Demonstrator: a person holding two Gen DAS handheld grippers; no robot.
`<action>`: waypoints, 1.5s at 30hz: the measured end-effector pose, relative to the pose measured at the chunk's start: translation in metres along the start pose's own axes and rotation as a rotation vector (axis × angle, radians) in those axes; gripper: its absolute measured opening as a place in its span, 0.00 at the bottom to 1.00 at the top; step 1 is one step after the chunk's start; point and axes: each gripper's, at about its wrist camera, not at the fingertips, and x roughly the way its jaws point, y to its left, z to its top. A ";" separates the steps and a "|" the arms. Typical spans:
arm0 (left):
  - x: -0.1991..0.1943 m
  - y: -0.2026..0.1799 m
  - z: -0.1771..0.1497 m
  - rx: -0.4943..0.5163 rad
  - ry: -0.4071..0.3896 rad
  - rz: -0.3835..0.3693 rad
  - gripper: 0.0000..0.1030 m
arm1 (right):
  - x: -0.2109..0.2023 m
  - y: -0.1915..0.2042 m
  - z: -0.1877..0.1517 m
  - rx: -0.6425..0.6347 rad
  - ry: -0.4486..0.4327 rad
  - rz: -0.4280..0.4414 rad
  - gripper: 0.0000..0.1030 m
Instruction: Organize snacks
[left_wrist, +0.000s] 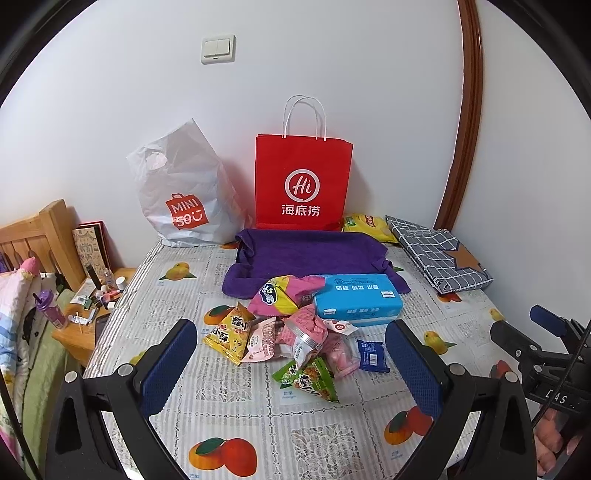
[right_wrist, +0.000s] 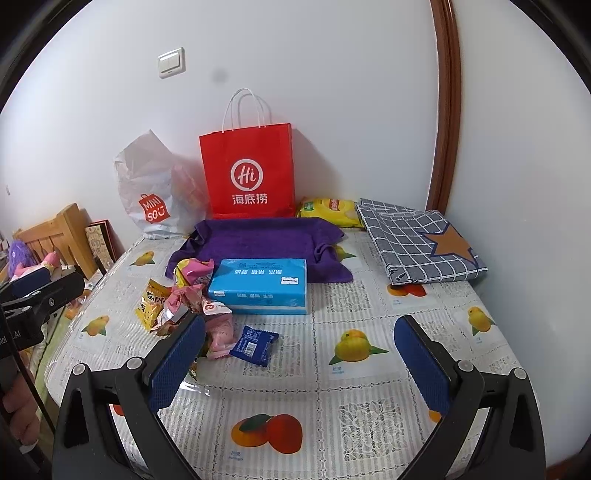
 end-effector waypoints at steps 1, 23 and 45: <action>0.000 0.000 0.000 0.002 0.001 0.001 0.99 | 0.000 -0.001 0.000 0.003 0.002 0.001 0.98; 0.000 -0.002 -0.003 0.005 -0.006 0.002 0.99 | -0.001 0.000 -0.003 0.010 0.000 0.015 0.98; 0.000 -0.002 -0.003 0.007 -0.005 -0.002 0.99 | -0.004 0.000 -0.003 0.012 -0.004 0.025 0.98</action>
